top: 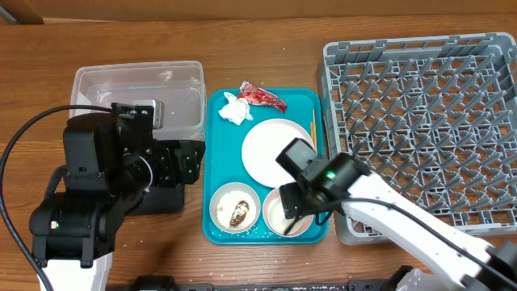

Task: Sort waste into correct bins and load items into the dishwasher
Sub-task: 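Move the left gripper to the white paper cup on the teal tray and grasp it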

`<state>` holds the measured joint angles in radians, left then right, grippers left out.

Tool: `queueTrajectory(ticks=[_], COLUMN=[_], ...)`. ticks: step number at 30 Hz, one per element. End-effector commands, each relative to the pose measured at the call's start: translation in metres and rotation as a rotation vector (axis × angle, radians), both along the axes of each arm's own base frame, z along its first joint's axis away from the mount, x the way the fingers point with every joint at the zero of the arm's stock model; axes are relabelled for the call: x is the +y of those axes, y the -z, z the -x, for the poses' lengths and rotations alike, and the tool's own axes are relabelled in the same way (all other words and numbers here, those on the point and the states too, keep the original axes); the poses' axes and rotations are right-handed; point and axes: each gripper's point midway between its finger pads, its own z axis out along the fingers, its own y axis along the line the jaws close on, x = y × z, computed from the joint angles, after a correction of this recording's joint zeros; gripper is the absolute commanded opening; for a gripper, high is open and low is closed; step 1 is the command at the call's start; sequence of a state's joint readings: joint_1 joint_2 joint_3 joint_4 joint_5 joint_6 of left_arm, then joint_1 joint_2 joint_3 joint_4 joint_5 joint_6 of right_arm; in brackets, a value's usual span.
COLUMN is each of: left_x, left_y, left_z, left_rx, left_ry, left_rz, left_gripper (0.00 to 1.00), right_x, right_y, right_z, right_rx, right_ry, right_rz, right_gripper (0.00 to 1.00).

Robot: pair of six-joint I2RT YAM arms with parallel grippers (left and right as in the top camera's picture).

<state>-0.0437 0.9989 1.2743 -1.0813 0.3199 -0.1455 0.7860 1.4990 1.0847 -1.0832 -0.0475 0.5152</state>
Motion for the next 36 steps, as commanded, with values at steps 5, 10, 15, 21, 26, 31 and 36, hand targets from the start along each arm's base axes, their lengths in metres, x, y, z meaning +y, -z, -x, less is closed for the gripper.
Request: queueTrajectory(ticks=[5,10,15,21,26,31,36], left_x=[0.013,0.010,-0.001,-0.039,-0.074,-0.110,-0.141], left_y=[0.000,-0.001,0.000,0.015,0.051,0.102,0.132], left_z=[0.004,0.004,0.010,0.023,0.034,0.035,0.047], left_rx=[-0.001,0.000,0.020,0.143,0.254,0.350,0.419], left_ry=[-0.025,-0.014,0.033,0.186,0.315,0.325,0.405], left_rz=[-0.075,-0.062,-0.013,0.089,0.003,-0.203,-0.283], left_gripper=[1.00,1.00,1.00,1.00,1.00,1.00,0.92], right_x=[0.005,0.007,0.002,-0.041,-0.078,-0.103,-0.115], right_y=[0.009,-0.001,-0.052,-0.137,-0.174,-0.186,-0.177], right_z=[-0.004,-0.012,-0.027,-0.041,-0.041,-0.036,-0.030], right_rx=[0.013,-0.040,-0.203,-0.440,-0.540,-0.578,-0.534], right_ry=[-0.002,-0.014,0.000,0.175,0.368,0.453,0.525], right_rz=[0.015,-0.003,-0.047,-0.140,-0.237,-0.252,-0.218], right_gripper=[0.58,0.69,0.74,0.81,0.82,0.91,0.95])
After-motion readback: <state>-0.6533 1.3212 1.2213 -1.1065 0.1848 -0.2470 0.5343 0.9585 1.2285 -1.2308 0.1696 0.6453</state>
